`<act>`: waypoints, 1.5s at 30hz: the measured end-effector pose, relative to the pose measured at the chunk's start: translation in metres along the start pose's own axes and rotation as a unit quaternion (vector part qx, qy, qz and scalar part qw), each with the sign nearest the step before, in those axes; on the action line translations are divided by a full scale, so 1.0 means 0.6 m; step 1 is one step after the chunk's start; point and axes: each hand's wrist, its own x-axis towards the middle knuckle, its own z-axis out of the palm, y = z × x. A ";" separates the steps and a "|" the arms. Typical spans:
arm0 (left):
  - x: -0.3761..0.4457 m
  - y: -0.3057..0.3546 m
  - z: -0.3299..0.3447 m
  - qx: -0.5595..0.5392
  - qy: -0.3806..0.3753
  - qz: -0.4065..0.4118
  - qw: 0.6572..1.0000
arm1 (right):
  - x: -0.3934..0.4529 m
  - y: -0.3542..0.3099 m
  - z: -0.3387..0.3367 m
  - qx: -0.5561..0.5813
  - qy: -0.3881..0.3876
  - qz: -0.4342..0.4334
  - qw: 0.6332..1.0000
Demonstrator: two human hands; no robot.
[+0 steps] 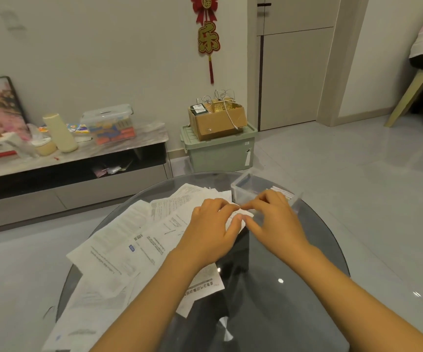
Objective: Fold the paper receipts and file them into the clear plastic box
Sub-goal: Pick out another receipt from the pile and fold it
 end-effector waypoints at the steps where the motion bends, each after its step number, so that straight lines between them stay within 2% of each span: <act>1: -0.028 -0.006 -0.006 0.009 -0.012 -0.024 1.000 | -0.013 -0.014 0.007 0.009 -0.017 -0.017 1.000; 4: -0.089 -0.024 -0.012 0.042 -0.052 -0.085 0.994 | -0.043 -0.032 0.023 0.018 -0.073 -0.042 0.996; 11: -0.173 -0.074 0.008 0.065 -0.169 -0.158 0.971 | -0.077 -0.044 0.057 -0.025 -0.203 -0.091 0.975; 14: -0.174 -0.074 0.016 0.080 -0.206 -0.143 0.965 | -0.078 -0.043 0.065 -0.040 -0.268 -0.117 0.955; 20: -0.158 -0.083 0.027 0.110 -0.175 -0.081 0.975 | -0.076 -0.044 0.078 -0.049 -0.344 -0.149 0.926; 26: -0.153 -0.090 0.031 0.091 -0.150 -0.066 0.982 | -0.074 -0.049 0.083 -0.072 -0.329 -0.167 0.927; 31: -0.156 -0.093 0.022 0.031 -0.160 -0.073 0.984 | -0.077 -0.046 0.092 -0.066 -0.275 -0.218 0.934; 35: -0.153 -0.088 0.006 -0.077 -0.174 -0.112 0.975 | -0.071 -0.051 0.071 0.014 -0.284 -0.132 0.949; 38: -0.151 -0.085 0.004 -0.150 -0.178 -0.139 0.963 | -0.066 -0.054 0.065 0.117 -0.303 -0.040 0.945; 41: -0.145 -0.090 0.009 -0.166 -0.133 -0.163 0.963 | -0.067 -0.052 0.071 0.145 -0.279 0.006 0.949; 45: -0.134 -0.101 0.025 -0.198 -0.026 -0.217 0.956 | -0.062 -0.052 0.078 0.152 -0.242 0.049 0.957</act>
